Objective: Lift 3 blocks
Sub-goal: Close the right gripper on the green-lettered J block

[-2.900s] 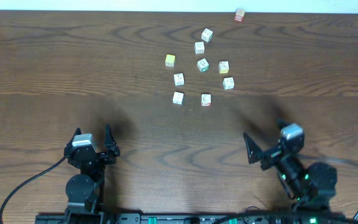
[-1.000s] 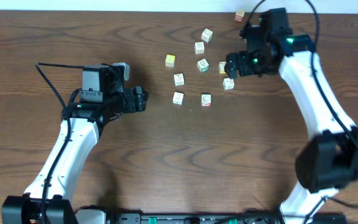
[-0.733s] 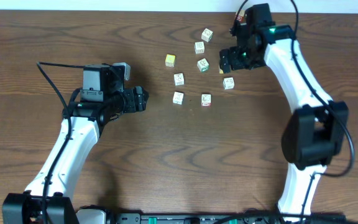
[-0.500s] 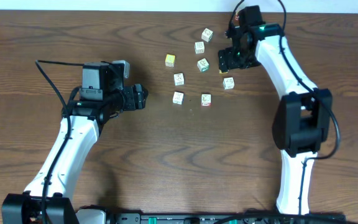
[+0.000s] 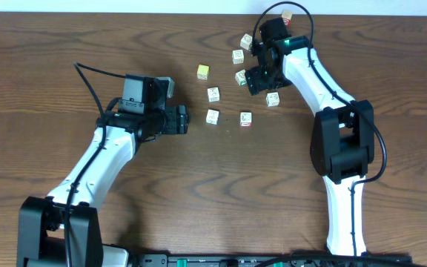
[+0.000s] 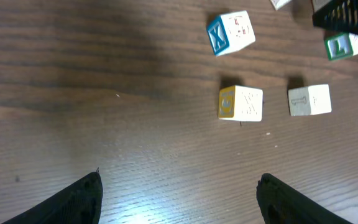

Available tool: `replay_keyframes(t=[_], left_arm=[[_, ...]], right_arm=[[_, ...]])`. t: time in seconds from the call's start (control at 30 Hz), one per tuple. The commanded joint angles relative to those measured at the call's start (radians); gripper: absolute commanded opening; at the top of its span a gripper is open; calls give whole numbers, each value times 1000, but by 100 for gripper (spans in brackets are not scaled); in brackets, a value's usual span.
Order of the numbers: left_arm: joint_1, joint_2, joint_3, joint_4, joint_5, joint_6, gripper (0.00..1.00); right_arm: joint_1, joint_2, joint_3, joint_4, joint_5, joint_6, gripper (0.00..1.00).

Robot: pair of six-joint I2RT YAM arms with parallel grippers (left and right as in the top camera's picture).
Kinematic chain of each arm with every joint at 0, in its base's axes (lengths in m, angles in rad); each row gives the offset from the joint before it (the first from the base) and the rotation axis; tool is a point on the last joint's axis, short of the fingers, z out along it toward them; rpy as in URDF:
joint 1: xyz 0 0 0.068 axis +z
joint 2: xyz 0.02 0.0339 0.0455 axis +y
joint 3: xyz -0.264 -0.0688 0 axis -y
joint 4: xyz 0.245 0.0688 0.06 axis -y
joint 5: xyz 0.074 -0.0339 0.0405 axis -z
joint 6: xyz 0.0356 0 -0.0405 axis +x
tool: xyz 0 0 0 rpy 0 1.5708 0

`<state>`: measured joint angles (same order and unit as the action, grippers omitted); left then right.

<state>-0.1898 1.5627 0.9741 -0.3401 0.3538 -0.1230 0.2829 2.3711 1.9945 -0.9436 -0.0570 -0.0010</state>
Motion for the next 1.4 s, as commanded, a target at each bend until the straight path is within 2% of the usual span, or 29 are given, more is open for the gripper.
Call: replay_keyframes(t=[0.0, 0.1, 0.33, 0.57, 0.87, 1.0, 1.2, 1.37], left_arm=[[-11, 5, 26, -11, -15, 17, 80], [-13, 5, 26, -26, -15, 17, 80], [-13, 5, 26, -77, -14, 16, 80], [-13, 5, 26, -117, -15, 16, 80], [-13, 5, 25, -122, -34, 17, 80], [-13, 5, 25, -123, -34, 17, 80], [-13, 5, 25, -123, -34, 17, 80], [-13, 5, 25, -122, -34, 17, 80]], right_arm=[[1, 5, 22, 10, 35, 8, 71], [-1, 5, 21, 16, 50, 8, 67], [-1, 5, 20, 47, 60, 8, 68], [-1, 16, 20, 91, 60, 24, 66], [-1, 55, 20, 99, 60, 57, 48], [-1, 56, 20, 103, 61, 61, 45], [-1, 54, 22, 97, 60, 61, 25], [-1, 8, 28, 72, 80, 60, 17]])
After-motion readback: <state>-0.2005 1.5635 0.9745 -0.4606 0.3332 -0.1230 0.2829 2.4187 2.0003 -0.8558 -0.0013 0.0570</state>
